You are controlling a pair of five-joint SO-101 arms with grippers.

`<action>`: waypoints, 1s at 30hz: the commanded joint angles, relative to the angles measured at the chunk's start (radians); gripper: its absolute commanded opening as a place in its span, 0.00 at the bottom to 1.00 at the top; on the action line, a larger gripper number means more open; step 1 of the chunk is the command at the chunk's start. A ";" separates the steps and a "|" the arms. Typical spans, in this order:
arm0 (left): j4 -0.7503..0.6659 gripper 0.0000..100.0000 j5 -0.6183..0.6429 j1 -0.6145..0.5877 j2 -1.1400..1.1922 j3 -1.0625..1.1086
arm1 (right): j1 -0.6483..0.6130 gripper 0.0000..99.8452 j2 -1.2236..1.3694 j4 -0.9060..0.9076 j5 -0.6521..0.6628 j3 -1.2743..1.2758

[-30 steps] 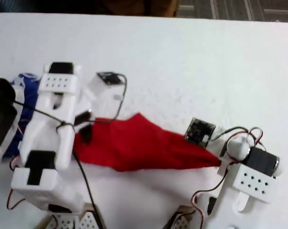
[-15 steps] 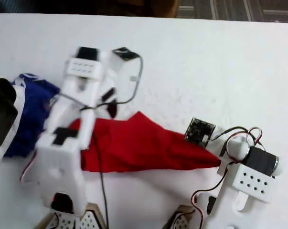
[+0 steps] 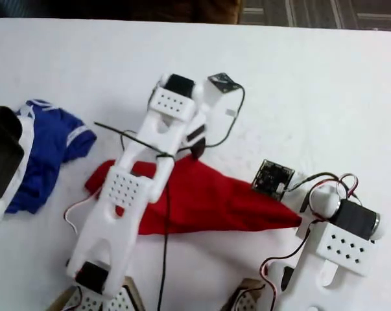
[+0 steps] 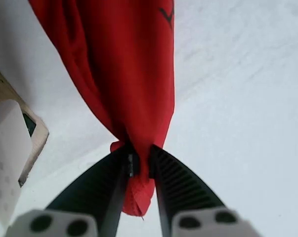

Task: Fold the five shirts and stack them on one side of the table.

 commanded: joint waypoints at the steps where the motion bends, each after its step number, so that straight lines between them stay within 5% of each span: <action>1: 0.017 0.24 0.008 0.012 -0.006 -0.028 | 0.010 0.02 -0.012 0.004 0.008 -0.009; 12: 0.020 0.24 -0.023 0.031 -0.023 0.205 | 0.010 0.02 -0.012 0.002 0.008 -0.011; 18: 0.018 0.02 0.000 0.051 -0.023 0.219 | 0.007 0.02 -0.012 -0.005 0.006 -0.011; 30: 0.020 0.02 0.101 0.020 -0.147 0.131 | 0.010 0.02 -0.012 -0.047 0.005 -0.006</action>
